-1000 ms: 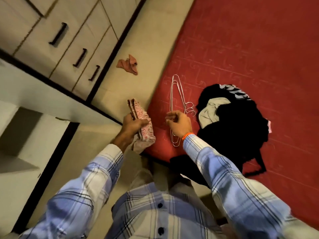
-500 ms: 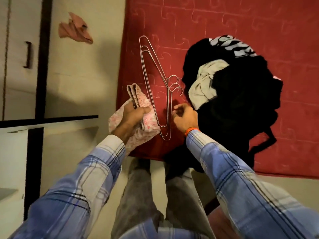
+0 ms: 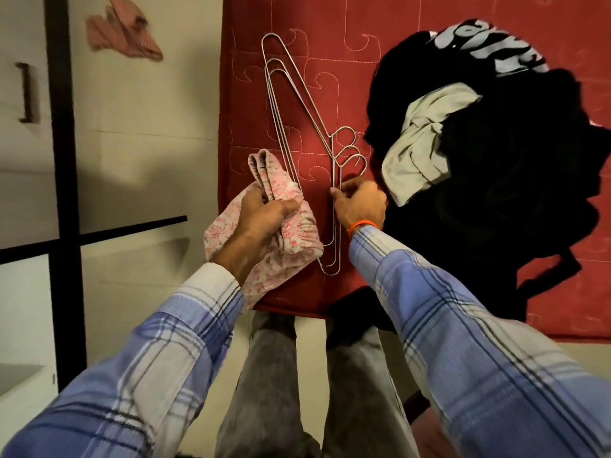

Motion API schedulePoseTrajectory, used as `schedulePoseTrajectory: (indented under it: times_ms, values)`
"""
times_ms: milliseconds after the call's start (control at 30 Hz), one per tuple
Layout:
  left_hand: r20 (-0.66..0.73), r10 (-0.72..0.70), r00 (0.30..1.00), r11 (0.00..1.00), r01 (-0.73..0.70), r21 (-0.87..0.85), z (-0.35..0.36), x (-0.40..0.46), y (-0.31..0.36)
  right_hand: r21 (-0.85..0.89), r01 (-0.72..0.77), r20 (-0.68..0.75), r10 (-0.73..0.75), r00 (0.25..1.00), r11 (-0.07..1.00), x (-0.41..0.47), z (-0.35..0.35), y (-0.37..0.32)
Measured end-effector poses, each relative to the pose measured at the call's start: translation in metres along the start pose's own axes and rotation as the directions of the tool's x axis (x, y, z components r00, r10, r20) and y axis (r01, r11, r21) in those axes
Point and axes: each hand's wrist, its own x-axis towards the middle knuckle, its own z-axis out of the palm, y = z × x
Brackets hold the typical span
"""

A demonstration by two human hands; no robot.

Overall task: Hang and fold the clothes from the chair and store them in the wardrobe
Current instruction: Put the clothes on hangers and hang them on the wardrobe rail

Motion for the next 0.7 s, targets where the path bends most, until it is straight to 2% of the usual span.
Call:
schedulePoseTrajectory:
  times_ms: [233, 333, 433, 600, 700]
  values:
    - [0.018, -0.016, 1.000, 0.999, 0.016, -0.029, 0.001, -0.006, 0.005, 0.251, -0.003, -0.079, 0.023, 0.997, 0.968, -0.017, -0.005, 0.016]
    - [0.014, -0.018, 1.000, 0.999, 0.018, -0.026, 0.001, -0.005, 0.004, 0.414, -0.048, 0.008, 0.049, 0.999, 0.909, -0.022, -0.003, 0.025]
    - [0.002, -0.018, 1.000, 1.000, 0.018, -0.023, 0.002, -0.003, 0.002, 0.585, -0.052, 0.136, -0.034, 0.990, 0.809, -0.025, -0.005, 0.025]
    - [-0.005, -0.013, 1.000, 1.000, 0.013, -0.028, 0.002, -0.001, -0.002, 0.638, 0.063, 0.135, -0.191, 0.972, 0.768, -0.026, -0.006, 0.018]
    - [-0.004, -0.008, 1.000, 1.000, 0.008, -0.022, 0.002, -0.001, -0.003, 0.694, 0.033, 0.187, -0.224, 0.956, 0.719, -0.024, -0.008, 0.013]
